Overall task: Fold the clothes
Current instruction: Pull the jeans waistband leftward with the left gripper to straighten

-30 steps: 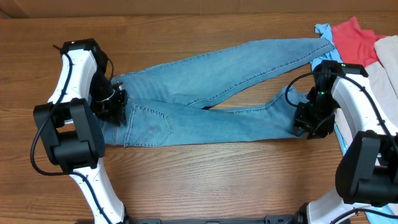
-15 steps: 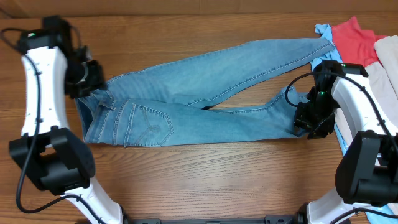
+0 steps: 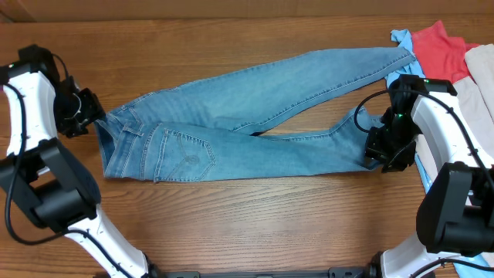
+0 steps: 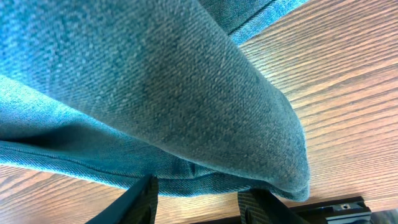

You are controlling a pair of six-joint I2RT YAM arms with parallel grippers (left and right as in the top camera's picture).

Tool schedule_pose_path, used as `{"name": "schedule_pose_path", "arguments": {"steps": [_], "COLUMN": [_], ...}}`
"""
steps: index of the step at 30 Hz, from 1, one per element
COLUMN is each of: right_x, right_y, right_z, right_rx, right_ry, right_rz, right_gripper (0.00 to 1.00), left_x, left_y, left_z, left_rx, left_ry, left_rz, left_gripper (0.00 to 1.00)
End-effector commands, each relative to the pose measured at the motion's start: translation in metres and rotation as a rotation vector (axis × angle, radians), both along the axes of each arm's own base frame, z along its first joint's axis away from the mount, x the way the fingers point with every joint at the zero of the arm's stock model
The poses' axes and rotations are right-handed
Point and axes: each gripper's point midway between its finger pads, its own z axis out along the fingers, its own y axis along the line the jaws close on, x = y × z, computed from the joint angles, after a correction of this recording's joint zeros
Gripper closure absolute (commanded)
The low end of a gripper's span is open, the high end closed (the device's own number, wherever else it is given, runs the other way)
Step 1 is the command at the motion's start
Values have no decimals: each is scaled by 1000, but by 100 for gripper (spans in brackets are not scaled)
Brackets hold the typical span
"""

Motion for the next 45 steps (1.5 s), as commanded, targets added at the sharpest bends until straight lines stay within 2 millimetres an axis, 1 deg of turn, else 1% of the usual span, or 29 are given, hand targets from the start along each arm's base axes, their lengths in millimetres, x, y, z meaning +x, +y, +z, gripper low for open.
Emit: {"name": "schedule_pose_path", "arguments": {"steps": [1, 4, 6, 11, 13, 15, 16, 18, 20, 22, 23, 25, 26, 27, 28, 29, 30, 32, 33, 34, 35, 36, 37, 38, 43, 44, 45], "right_x": [1, 1, 1, 1, 1, 1, 1, 1, 1, 2, 2, 2, 3, 3, 3, 3, 3, 4, 5, 5, 6, 7, 8, 8, 9, 9, 10], "right_y": [-2, -2, -2, -2, -2, -2, -2, -2, -2, -2, -2, -2, -2, -2, -2, -2, -2, -2, -3, -3, -3, -3, -3, -3, -3, -3, -3], "right_z": [4, 4, 4, 4, 4, 4, 4, 4, 4, 4, 4, 3, 3, 3, 3, 3, 3, 3, 3, 3, 2, 2, 2, 2, 2, 2, 2], "right_rx": [-10, -10, -10, -10, -10, -10, -10, -11, -11, -11, -11, -11, -12, -12, -12, -12, -12, -12, -13, -13, -13, -14, -14, -14, -14, -14, -14], "right_ry": [-19, -20, -20, -20, -20, -20, -20, -20, -21, -23, -23, -24, -27, -28, -28, -29, -31, -35, -38, -39, -42, -46, -49, -51, -54, -54, -56], "right_rz": [1, 1, 1, 1, 1, 1, 1, 1, 1, 1, 1, 1, 1, 1, 1, 1, 1, 1, 1, 1, 1, 1, 1, 1, 1, 1, 1], "right_gripper": [55, 55, 55, 55, 55, 55, 55, 56, 56, 56, 56, 56, 56, 56, 56, 56, 56, 56, 56, 56, 56, 56, 56, 56, 56, 56, 56], "left_x": [-4, -1, 8, 33, 42, 48, 50, 54, 57, 62, 64, 75, 90, 100, 111, 118, 127, 140, 143, 145, 144, 142, 137, 128, 95, 91, 87], "left_y": [-5, -4, -4, -17, -22, -25, -26, -29, -30, -29, -28, -25, -17, -10, -3, 2, 10, 25, 31, 37, 40, 41, 42, 42, 35, 33, 28], "left_z": [-31, -48, -59, -66, -66, -67, -67, -67, -66, -64, -62, -47, -20, 0, 25, 43, 74, 128, 157, 180, 203, 212, 214, 205, 151, 143, 129], "left_rx": [-40, -47, -59, -146, -165, -170, -166, -161, -158, -150, -148, -141, -117, -94, -65, -45, -10, 48, 76, 98, 118, 130, 144, 143, 136, 128, 107], "left_ry": [70, 84, 61, -39, -72, -92, -100, -111, -119, -139, -150, -198, -271, -323, -384, -429, -502, -624, -686, -734, -777, -784, -768, -714, -458, -431, -389], "left_rz": [18, 24, 24, 16, 7, -3, -7, -18, -23, -27, -29, -34, -42, -44, -46, -48, -48, -39, -29, -19, -14, -14, -4, 8, 37, 37, 32], "left_gripper": [43, 44, 43, 40, 41, 45, 48, 61, 77, 96, 96, 96, 96, 96, 96, 96, 96, 96, 96, 96, 93, 73, 45, 0, 0, 0, 0]}}
